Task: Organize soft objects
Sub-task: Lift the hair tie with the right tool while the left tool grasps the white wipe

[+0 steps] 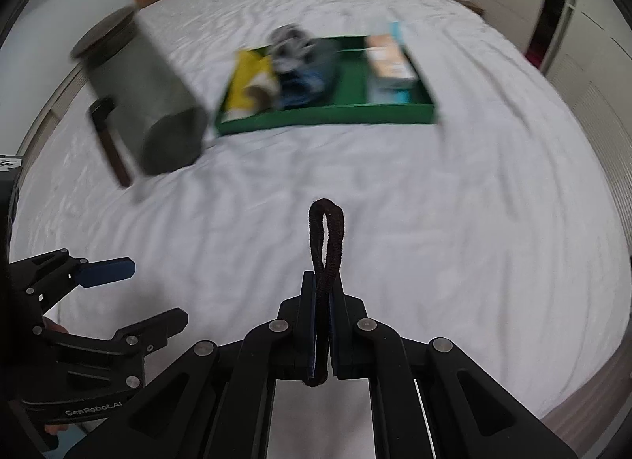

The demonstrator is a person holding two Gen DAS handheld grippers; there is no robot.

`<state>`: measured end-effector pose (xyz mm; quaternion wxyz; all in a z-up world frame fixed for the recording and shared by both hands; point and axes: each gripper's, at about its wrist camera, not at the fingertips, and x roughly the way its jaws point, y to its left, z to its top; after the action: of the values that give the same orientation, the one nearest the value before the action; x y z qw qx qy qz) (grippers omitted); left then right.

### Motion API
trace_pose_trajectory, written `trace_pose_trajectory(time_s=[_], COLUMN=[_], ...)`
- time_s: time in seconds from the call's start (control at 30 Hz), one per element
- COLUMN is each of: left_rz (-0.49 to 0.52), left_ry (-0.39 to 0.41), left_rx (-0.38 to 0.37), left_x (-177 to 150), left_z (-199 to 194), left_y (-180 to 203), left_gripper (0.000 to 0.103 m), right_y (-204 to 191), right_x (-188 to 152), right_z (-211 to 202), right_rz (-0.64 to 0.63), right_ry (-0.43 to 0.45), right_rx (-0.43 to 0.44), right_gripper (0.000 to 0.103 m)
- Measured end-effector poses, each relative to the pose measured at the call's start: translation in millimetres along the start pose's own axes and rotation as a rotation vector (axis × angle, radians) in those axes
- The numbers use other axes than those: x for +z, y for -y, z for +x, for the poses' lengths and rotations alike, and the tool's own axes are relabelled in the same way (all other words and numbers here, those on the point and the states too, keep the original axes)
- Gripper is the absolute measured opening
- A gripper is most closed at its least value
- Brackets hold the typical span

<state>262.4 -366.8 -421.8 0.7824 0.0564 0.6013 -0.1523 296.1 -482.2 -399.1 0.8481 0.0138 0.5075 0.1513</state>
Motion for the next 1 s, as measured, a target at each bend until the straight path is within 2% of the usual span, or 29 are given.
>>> trace_pose_trajectory(time_s=[0.17, 0.33, 0.47, 0.77, 0.8, 1.0], left_rz=[0.002, -0.026, -0.114, -0.433, -0.451, -0.506], left_ry=[0.021, 0.005, -0.034, -0.169, -0.176, -0.19], left_rx=[0.003, 0.036, 0.098, 0.346, 0.357, 0.314], left_x=[20.0, -0.8, -44.4, -188.2, -197.4, -232.1], left_z=[0.8, -7.5, -15.6, -50.6, -52.4, -43.8], left_y=[22.1, 2.3, -50.0, -237.4, -249.4, -291.0], left_gripper=[0.066, 0.066, 0.066, 0.066, 0.066, 0.066], right_y=[36.9, 33.9, 12.4, -51.3, -57.7, -93.0], right_x=[7.4, 1.2, -2.2, -14.5, -15.6, -18.6], right_z=[-10.7, -20.7, -6.6, 18.8, 18.9, 23.6], right_rz=[0.009, -0.004, -0.024, -0.058, -0.065, -0.1], right_ry=[0.016, 0.024, 0.02, -0.02, -0.023, -0.032], right_rx=[0.006, 0.036, 0.061, 0.085, 0.086, 0.082], right_gripper=[0.004, 0.004, 0.004, 0.004, 0.004, 0.004])
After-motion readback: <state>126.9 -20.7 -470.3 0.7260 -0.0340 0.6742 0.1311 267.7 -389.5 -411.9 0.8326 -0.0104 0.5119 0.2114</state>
